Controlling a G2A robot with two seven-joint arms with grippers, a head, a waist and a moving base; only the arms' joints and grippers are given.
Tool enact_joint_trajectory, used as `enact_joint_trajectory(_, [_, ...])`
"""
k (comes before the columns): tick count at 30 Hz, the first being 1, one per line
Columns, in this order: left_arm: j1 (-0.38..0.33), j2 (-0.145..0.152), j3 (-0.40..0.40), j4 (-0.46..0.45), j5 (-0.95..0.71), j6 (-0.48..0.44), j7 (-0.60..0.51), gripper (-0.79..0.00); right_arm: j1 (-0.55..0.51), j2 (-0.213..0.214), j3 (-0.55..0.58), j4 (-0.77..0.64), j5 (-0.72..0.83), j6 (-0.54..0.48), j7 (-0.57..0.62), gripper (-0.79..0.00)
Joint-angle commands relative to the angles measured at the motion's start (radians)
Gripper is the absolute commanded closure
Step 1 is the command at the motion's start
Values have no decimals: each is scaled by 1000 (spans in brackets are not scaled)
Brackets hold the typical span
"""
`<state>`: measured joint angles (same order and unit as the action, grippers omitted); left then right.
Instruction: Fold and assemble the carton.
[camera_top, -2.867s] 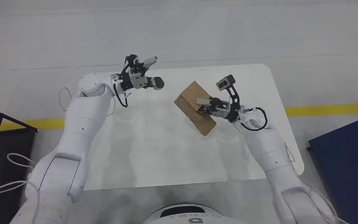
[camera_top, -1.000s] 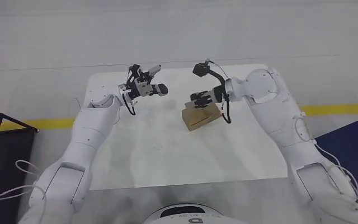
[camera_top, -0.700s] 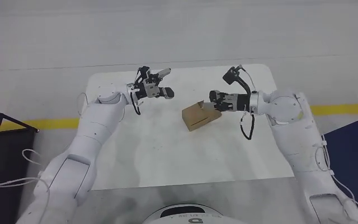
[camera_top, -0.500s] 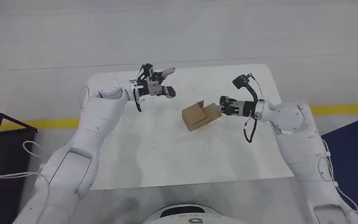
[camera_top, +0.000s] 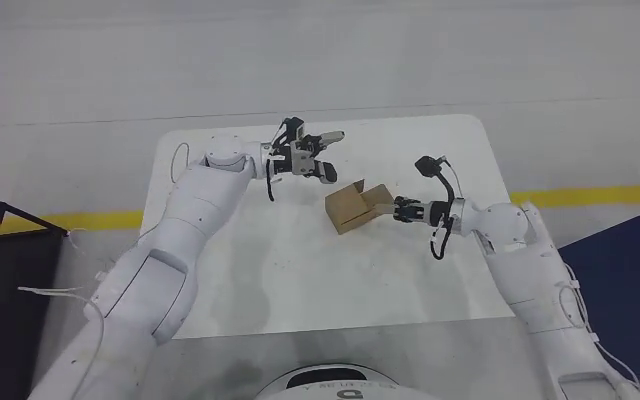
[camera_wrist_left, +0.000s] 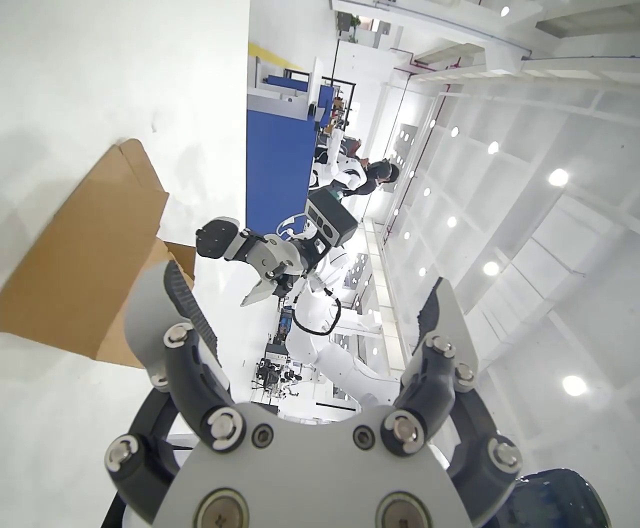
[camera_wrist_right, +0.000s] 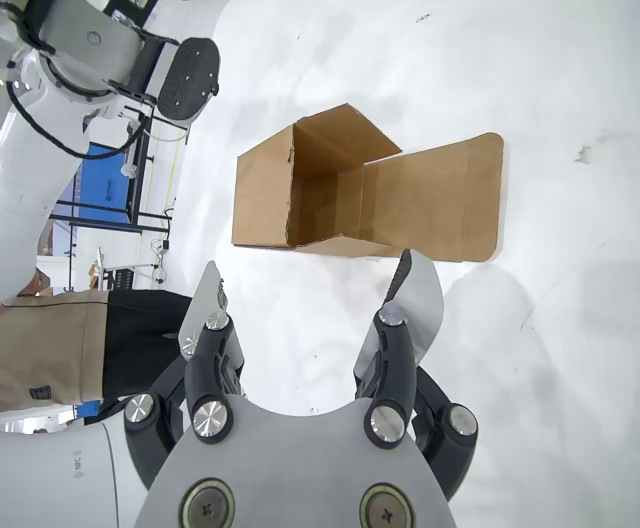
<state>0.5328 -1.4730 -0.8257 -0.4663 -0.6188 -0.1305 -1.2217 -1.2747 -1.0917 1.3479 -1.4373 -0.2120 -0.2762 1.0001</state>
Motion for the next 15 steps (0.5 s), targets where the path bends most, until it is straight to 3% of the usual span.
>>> enact_joint_trajectory(1, [-14, -10, 5, 25, 1, -10, 14, -785, 11, -6, -20, 22, 13, 45, -50, -400])
enact_joint_trajectory(4, [-33, -22, 17, 52, 26, -24, 29, -785, 26, -12, -41, 41, 35, 104, -84, -209])
enact_joint_trajectory(15, [-45, -43, 16, 122, 42, -57, 39, -785, 4, -8, -71, -45, -77, 270, -122, -237])
